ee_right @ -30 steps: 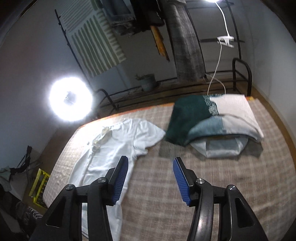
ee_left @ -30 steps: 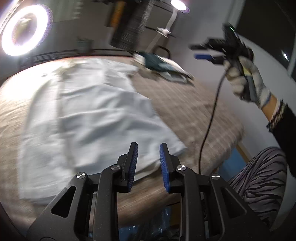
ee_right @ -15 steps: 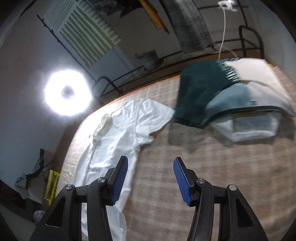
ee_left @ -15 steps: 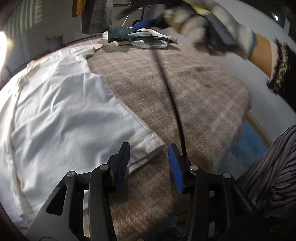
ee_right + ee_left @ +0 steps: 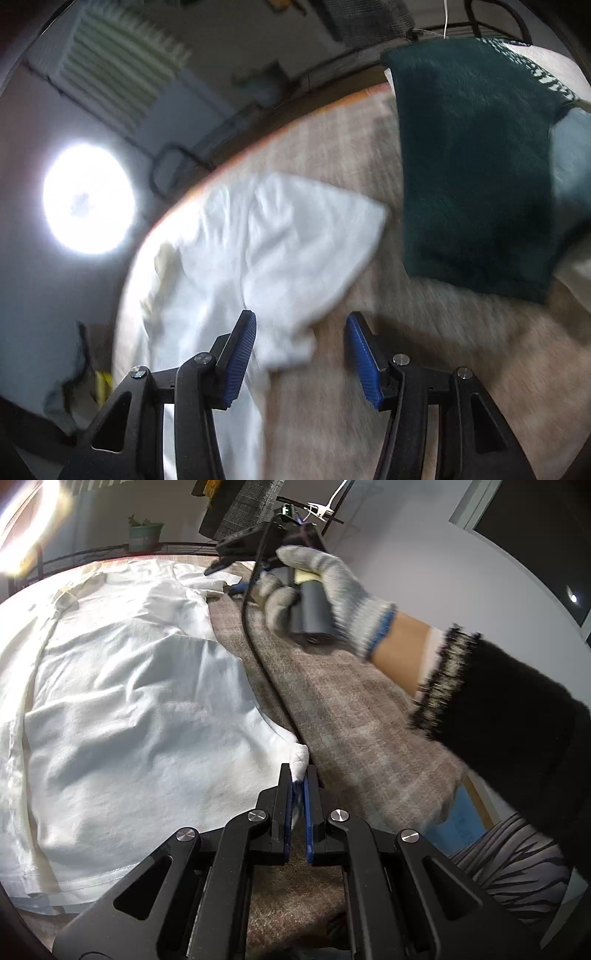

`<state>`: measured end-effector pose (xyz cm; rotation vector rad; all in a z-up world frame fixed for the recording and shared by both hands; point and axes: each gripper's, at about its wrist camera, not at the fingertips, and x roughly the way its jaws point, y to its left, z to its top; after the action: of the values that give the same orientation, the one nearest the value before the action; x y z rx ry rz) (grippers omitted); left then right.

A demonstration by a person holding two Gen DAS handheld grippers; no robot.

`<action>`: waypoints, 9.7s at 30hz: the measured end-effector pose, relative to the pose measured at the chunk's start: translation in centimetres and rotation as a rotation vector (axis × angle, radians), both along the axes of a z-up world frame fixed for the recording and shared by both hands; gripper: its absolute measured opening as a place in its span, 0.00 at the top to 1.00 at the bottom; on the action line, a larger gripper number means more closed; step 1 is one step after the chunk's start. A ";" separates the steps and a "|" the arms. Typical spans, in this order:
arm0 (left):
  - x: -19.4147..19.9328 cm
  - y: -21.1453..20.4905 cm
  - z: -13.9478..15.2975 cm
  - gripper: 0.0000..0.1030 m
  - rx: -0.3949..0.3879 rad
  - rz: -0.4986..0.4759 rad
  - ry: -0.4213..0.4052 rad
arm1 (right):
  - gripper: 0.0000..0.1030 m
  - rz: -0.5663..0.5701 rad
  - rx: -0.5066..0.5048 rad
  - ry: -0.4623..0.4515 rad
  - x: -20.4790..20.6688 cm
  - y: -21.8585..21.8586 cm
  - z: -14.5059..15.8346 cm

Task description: Fold small clothes

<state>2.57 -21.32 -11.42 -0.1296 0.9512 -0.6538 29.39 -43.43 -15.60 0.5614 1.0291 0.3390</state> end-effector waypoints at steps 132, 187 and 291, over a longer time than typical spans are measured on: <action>0.1 28.6 -4.5 0.95 -0.186 0.388 0.372 | 0.70 0.383 0.063 0.168 -28.4 12.9 -0.8; 14.2 28.9 -2.0 0.98 -0.144 0.492 0.343 | 0.99 0.187 0.199 0.198 -15.4 9.9 0.1; 45.2 30.9 -5.4 0.80 -0.109 0.461 0.215 | 0.61 0.134 0.091 -0.042 10.4 6.7 -1.1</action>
<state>47.73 9.63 -16.85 -0.5081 1.0464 -0.2668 39.74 -36.74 -16.67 0.5665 1.0169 0.5158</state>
